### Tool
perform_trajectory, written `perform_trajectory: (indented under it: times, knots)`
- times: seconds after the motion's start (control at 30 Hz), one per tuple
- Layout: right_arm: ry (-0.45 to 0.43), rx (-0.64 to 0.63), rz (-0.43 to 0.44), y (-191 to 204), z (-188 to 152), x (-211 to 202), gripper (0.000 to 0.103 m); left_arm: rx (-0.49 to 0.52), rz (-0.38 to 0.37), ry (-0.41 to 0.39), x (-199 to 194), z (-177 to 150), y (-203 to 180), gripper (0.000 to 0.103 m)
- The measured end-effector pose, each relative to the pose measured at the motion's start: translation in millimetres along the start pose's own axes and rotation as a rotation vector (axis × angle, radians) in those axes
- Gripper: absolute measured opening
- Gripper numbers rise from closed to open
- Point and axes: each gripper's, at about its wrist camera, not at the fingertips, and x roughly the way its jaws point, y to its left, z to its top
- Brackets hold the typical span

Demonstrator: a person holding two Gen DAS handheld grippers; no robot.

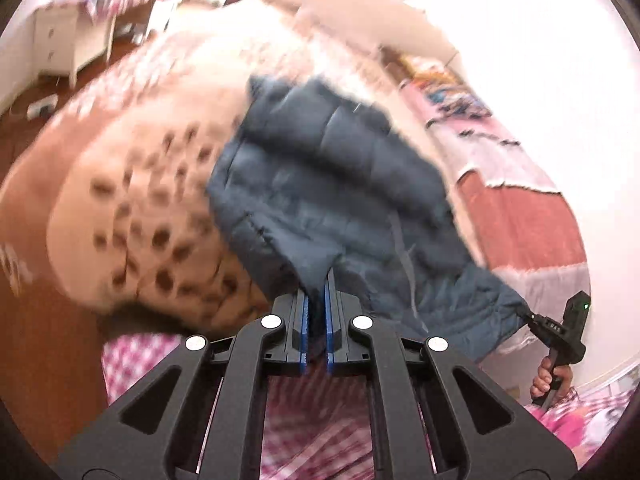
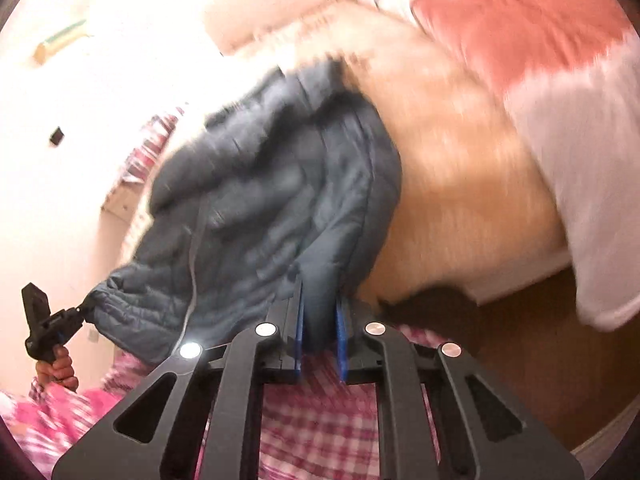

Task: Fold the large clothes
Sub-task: 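Lift the hem with both tools and fold it up toward the collar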

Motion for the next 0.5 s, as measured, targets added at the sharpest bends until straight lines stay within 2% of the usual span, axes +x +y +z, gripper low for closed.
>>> perform_trajectory:
  times: [0.13,0.27,0.33,0.4,0.5]
  knots:
    - [-0.092,-0.044,0.017,21.4,59.2,-10.7,0.013,0.035,-0.032,-0.089,-2.1,59.0,-23.7,0.006]
    - [-0.171,-0.059,0.008,35.2,131.1,-6.4,0.013,0.013,-0.065,-0.148,3.6,121.3,-34.6,0.006]
    - [-0.226,-0.072,-0.014,42.5,173.0,-3.1,0.008,0.011,-0.069,-0.170,13.9,151.5,-41.0,0.006]
    - [-0.269,-0.070,-0.040,45.4,208.0,2.3,0.007,0.017,-0.063,-0.182,25.5,180.8,-47.5,0.006]
    - [-0.288,-0.080,-0.116,48.4,265.5,26.5,0.007,-0.005,-0.059,-0.175,56.8,224.3,-50.1,0.006]
